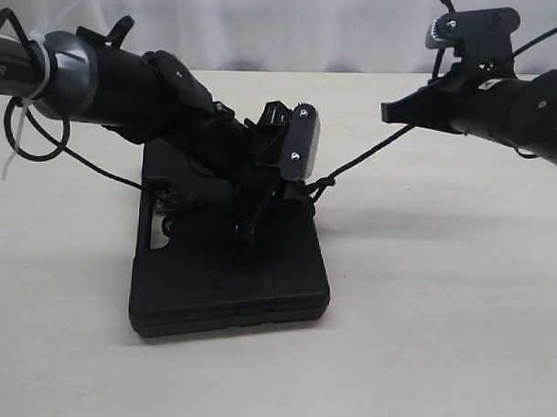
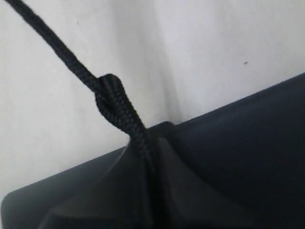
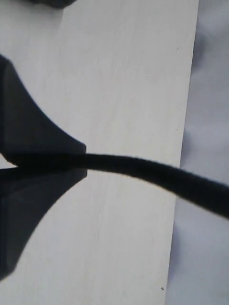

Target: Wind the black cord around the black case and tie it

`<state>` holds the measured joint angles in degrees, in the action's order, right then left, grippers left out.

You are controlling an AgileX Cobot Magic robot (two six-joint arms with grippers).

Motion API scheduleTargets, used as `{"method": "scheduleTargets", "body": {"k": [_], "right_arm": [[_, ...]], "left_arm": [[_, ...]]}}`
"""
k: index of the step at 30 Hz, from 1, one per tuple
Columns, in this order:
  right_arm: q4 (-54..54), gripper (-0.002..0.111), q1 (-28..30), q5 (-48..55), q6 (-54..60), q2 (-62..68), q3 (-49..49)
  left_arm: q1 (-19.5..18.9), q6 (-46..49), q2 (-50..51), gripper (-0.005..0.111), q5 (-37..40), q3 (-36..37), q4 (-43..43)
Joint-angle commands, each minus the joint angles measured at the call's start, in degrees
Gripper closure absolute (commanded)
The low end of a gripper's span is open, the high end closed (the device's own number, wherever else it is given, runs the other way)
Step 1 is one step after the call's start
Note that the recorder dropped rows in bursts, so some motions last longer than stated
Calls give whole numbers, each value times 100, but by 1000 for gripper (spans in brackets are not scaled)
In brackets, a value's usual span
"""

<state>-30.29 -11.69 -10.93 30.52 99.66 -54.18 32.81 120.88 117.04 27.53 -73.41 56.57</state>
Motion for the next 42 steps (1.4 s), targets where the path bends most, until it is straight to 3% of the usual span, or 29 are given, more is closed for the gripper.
{"method": "scheduleTargets", "body": {"k": [1,4,7,13,16,20,26,28,37,42], "right_arm": [[-40,104,232,-389,-36,373,1],[-40,104,362,-388,-15,583,1],[-40,104,521,-388,26,788,1],[-56,104,588,-316,26,914,1],[-56,104,588,-292,26,914,1],[-56,104,588,-244,26,903,1],[-56,104,588,-86,-36,868,-49],[-56,104,588,-86,-36,868,-49],[-56,104,588,-86,-37,845,-49],[-114,104,676,-166,-63,820,-49]], "left_arm": [[172,150,141,107,-398,6,-59],[256,179,194,107,-248,6,-674],[256,5,194,103,-644,6,-670],[256,-121,-7,64,-651,6,-647],[256,-383,-231,58,-594,6,-647],[256,-578,-386,61,-617,6,-443],[256,-536,-145,95,-634,6,-362],[256,-536,-66,100,-559,6,-464],[256,-628,12,100,-520,6,-586],[256,-1659,26,100,-520,6,-1764]]}}
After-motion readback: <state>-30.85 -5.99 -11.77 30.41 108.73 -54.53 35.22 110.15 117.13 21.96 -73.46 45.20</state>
